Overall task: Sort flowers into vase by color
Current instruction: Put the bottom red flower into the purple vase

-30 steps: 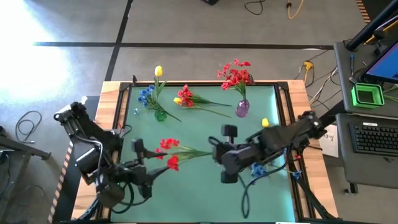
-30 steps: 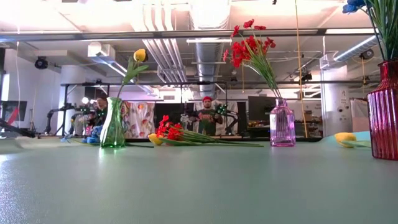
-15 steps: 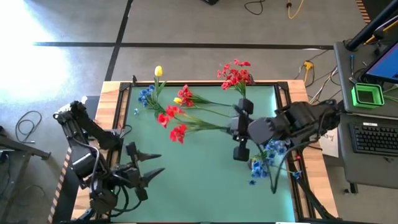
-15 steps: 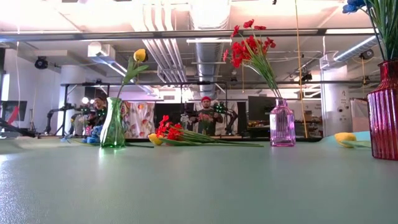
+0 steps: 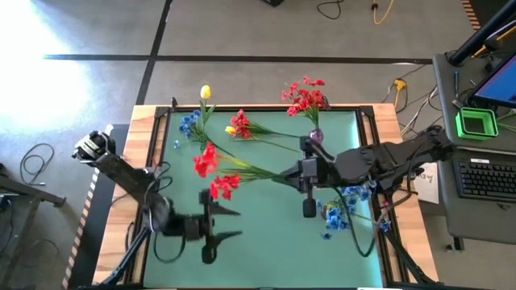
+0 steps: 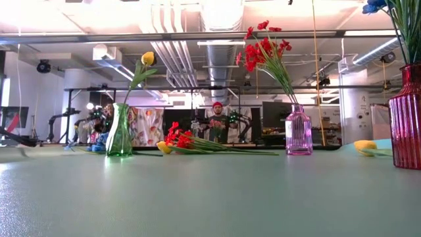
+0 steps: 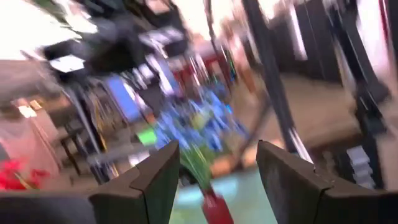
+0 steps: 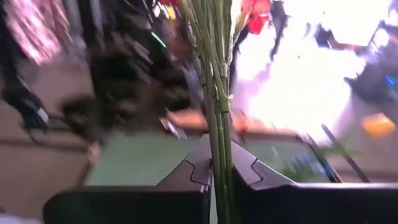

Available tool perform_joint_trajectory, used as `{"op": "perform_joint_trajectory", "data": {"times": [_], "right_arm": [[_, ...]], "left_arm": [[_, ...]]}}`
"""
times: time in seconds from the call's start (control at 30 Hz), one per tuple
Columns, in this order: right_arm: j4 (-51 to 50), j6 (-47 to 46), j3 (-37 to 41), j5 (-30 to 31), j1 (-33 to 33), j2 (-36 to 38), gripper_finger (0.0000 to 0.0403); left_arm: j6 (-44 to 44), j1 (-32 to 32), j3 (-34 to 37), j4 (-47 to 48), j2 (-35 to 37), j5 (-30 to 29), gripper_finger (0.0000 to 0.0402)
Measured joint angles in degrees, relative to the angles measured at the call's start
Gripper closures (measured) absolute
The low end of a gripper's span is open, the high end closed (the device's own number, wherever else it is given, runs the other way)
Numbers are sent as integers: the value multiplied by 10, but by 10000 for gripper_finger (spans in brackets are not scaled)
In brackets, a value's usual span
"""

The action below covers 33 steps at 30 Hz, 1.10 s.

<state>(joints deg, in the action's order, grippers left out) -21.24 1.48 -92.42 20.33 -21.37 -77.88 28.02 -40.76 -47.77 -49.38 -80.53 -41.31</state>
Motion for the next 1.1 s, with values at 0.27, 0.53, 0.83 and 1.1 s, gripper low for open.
{"op": "perform_joint_trajectory", "data": {"times": [0.27,0.53,0.83,1.1], "right_arm": [[159,60,73,-13,0,12,394],[157,77,75,-9,0,-3,394],[158,83,75,-8,9,-3,394],[160,85,75,-8,10,-3,394]], "left_arm": [[75,102,44,-219,1,127,203],[21,201,-35,-154,0,253,203],[-8,224,-126,7,-14,329,202],[-4,232,-177,14,-42,308,203]]}}
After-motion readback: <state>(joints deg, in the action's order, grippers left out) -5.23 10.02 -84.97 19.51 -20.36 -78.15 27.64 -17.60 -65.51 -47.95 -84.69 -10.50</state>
